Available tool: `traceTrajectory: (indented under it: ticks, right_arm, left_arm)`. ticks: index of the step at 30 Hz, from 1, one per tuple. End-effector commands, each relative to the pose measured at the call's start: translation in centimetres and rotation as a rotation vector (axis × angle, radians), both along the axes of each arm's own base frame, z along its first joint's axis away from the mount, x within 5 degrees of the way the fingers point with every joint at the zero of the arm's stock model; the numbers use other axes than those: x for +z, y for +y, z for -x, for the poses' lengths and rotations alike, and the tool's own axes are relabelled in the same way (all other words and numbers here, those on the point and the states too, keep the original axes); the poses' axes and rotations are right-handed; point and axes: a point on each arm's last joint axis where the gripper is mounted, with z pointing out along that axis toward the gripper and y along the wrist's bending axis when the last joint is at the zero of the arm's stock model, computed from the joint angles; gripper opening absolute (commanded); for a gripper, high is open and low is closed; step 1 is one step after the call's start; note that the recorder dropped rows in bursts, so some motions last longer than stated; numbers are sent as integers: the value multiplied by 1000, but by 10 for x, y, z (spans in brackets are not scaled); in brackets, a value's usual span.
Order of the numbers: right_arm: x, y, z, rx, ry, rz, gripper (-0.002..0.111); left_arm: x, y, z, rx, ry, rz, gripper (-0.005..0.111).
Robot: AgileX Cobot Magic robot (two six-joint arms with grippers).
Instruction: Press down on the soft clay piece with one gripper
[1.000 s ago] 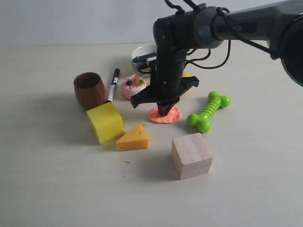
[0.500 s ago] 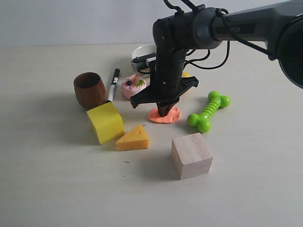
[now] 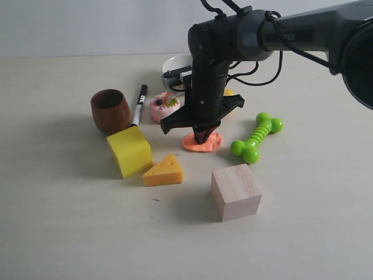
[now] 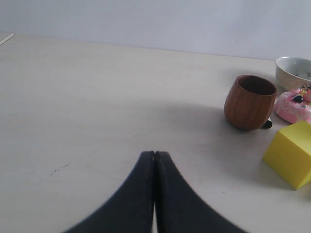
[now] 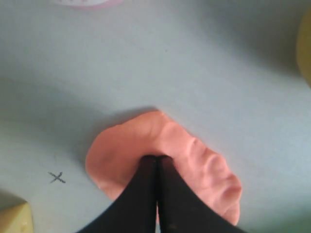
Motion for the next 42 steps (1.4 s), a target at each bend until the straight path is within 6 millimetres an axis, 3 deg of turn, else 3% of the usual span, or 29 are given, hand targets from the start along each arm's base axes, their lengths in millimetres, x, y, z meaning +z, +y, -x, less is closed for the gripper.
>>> traceTrajectory:
  ticks: [1,9,17,28,42]
  right_arm:
    - [-32,-6,6,10,71,66,0]
    - [2,-5,4,10,7,26,0]
    - [9,-5,4,29,-7,18,1]
    - [9,0,5,5,11,-37,30]
    - [37,3,2,5,-73,-97,34]
  left_arm:
    - [2,-1,0,-8,-15,6,0]
    - [2,-1,0,-8,-15,6,0]
    - [2,-1,0,-8,-15,6,0]
    - [2,-1,0,-8,-15,6,0]
    - [2,-1,0,-8,-15,6,0]
